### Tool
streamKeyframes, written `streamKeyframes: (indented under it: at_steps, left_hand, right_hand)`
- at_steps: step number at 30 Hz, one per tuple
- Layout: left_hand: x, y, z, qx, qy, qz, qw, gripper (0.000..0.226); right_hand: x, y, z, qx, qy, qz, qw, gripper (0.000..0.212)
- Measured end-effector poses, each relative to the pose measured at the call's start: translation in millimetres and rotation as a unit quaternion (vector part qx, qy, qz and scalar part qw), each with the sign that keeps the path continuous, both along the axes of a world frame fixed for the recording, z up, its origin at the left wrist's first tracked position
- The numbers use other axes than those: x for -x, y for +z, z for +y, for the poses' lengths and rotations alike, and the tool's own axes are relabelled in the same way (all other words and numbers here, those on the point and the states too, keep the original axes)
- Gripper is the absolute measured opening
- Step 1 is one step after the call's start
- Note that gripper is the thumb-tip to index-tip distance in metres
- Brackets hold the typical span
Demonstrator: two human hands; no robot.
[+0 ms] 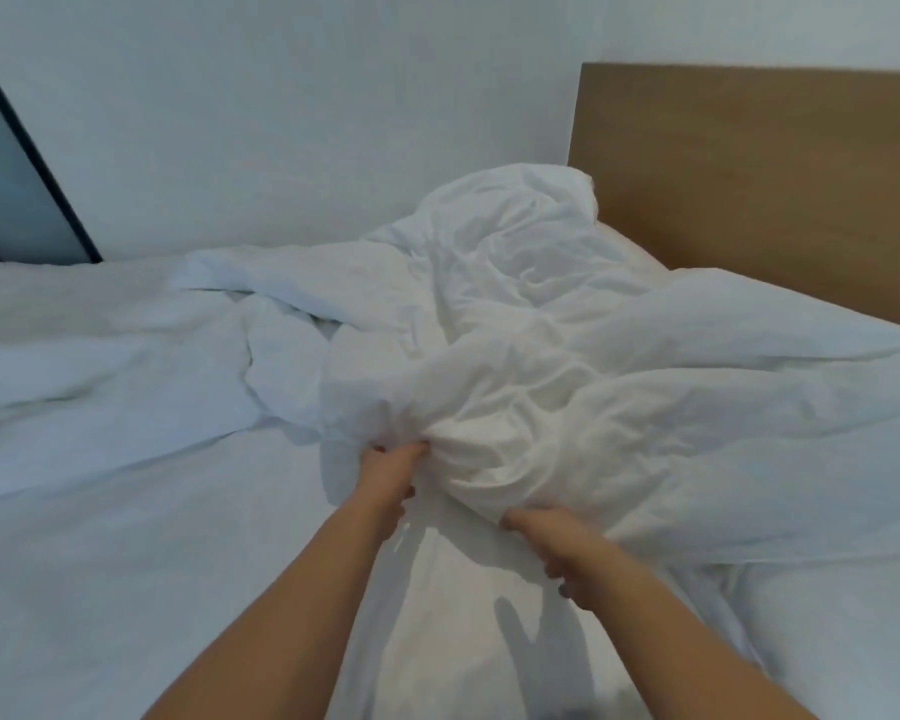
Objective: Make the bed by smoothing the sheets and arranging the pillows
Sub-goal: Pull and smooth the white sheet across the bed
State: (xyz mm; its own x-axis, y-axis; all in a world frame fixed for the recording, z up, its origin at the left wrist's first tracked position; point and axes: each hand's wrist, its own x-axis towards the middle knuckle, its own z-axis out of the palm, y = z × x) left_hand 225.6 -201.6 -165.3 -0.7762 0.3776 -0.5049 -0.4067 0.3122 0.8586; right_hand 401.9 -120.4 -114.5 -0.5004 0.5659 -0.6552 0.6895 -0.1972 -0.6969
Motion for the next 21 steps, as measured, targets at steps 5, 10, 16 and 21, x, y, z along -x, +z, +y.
streamKeyframes:
  at_steps: [5,10,16,21]
  left_hand:
    - [9.5,23.1,32.5,-0.142,-0.064,-0.024,0.987,0.032]
    - [0.0,33.9,57.2,-0.218,-0.128,0.088,0.963,0.065]
    - [-12.1,8.4,43.2,-0.085,-0.250,0.445,0.856,0.091]
    - [-2.3,-43.9,12.5,0.117,-0.261,0.638,0.715,0.099]
  right_hand:
    - [7.1,-3.0,10.6,0.253,-0.312,0.095,0.911,0.032]
    - [24.9,-3.5,16.1,0.185,-0.396,0.261,0.861,0.027]
    - [38.9,16.5,18.8,0.043,-0.441,0.339,0.830,0.020]
    - [23.1,44.0,19.9,0.098,-0.438,0.344,0.825,0.024]
